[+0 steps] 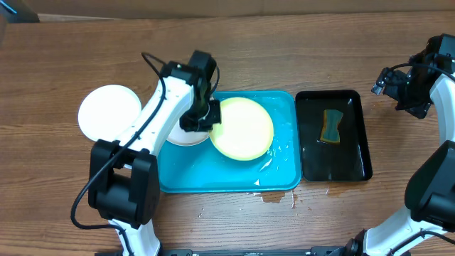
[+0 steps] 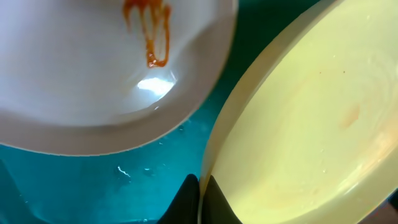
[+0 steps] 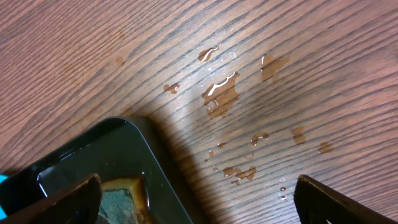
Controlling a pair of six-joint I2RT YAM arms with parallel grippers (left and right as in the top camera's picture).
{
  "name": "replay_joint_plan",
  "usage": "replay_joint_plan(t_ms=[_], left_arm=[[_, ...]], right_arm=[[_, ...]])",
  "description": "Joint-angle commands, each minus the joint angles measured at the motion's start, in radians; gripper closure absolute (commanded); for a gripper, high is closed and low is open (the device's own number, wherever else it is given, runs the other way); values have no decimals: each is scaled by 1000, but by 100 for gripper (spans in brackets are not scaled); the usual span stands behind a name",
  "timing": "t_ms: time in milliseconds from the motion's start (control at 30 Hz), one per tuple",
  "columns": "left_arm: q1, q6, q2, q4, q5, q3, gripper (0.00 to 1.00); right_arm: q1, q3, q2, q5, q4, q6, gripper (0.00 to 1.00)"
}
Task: Clean dirty plates on tray and stack at the side
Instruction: 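Lift the yellow plate and tilt it over the black tray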
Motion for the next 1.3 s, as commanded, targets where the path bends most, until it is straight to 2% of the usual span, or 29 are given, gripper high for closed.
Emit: replay_joint_plan(t_ms=[0, 167, 333, 567, 800, 1033, 1267], left_arm=[[-9, 26, 11, -31, -11, 124, 96], [-48, 1, 11, -37, -14, 237, 96], [-129, -58, 11, 2, -126, 277, 96], [-298, -61, 11, 105, -274, 277, 96], [-478, -61, 12, 207, -513, 277, 96], [-636, -42, 12, 273, -857, 277, 96], [-744, 111, 12, 382, -1049, 277, 96]], right_arm=[[-2, 11, -5, -1, 6, 2, 0], [-2, 11, -5, 0, 6, 2, 0], [-2, 11, -5, -1, 6, 2, 0], [-2, 11, -5, -1, 6, 2, 0], [-2, 11, -5, -1, 6, 2, 0], [-2, 11, -5, -1, 6, 2, 0], [-2, 11, -5, 0, 6, 2, 0]])
